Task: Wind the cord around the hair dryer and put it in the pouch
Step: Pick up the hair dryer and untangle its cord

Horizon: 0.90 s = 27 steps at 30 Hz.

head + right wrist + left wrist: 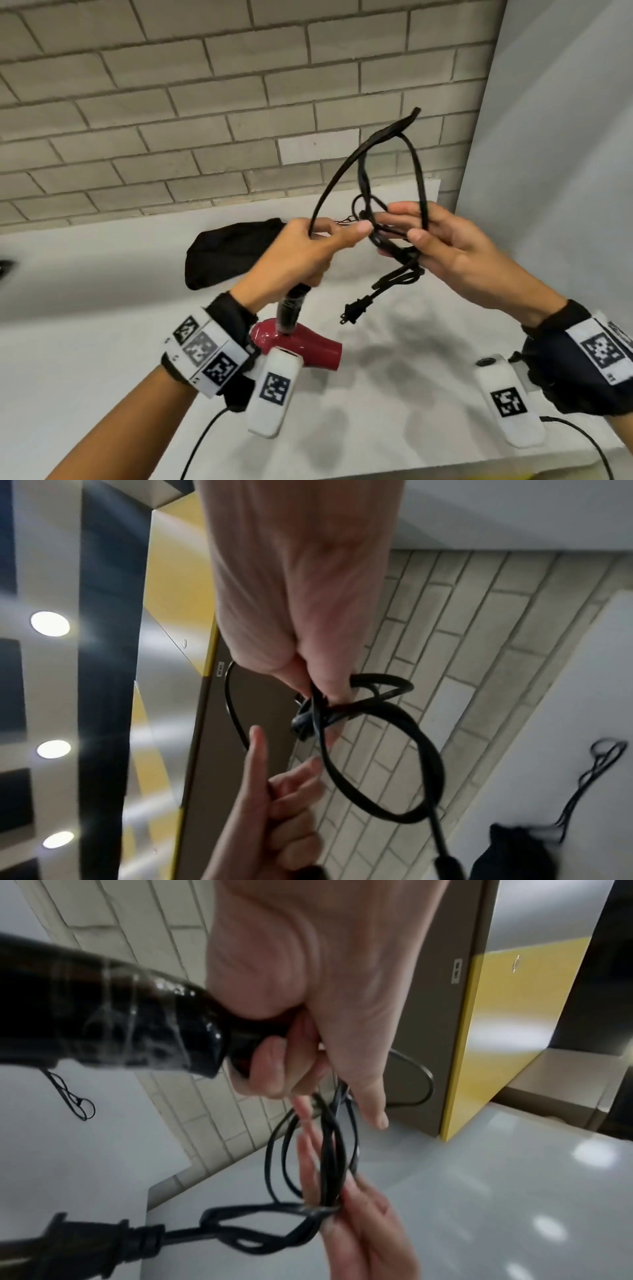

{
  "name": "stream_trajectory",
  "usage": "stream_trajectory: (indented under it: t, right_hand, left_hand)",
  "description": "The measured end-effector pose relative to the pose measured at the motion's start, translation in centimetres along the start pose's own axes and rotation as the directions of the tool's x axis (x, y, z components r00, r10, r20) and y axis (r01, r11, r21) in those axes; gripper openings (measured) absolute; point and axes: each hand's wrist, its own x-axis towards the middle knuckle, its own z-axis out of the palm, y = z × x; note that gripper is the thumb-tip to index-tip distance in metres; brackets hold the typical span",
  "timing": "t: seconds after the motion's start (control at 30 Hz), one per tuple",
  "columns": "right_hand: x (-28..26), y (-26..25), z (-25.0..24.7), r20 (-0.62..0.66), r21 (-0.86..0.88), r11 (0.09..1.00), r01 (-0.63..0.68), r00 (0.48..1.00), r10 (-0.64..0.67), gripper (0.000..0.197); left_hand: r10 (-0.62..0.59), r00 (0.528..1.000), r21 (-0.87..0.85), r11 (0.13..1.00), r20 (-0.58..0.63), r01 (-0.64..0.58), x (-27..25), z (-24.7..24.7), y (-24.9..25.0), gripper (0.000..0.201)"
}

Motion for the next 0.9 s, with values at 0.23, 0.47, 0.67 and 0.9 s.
stream_trajectory:
  t: [0.23, 0.47, 0.67, 0.9]
  right_hand:
    - [1.3, 0.1, 1.5, 0.024, -0.202, 0.976, -0.080, 0.996, 0.086, 0.043]
    - [-0.3, -0.8, -2.8, -0.098, -0.271, 0.962, 0.007, 0.995, -0.035, 0.030]
    - [-1.6, 2.0, -3.2, -0.212, -0.083, 0.996, -0.039, 0.977, 0.020, 0.030]
    - [-2.5, 5.8, 2.4, 0.369, -0.189, 0.891, -0.412, 0.811, 0.453, 0.047]
  left_hand:
    - [-0.065, 0.996, -0.117, 0.991, 0.053, 0.071, 0.5, 1.2, -0.3, 0.016]
    - [-0.128, 0.991, -0.332, 0.937, -0.024, 0.113, 0.8, -1.8, -1.9, 0.019]
    - [-0.129, 0.991, -0.418, 0.902, -0.020, 0.109, 0.7, -3.2, -3.0, 0.023]
    - [-0.088, 0.995, -0.531, 0.842, 0.041, 0.097, 0.8, -2.0, -3.1, 0.022]
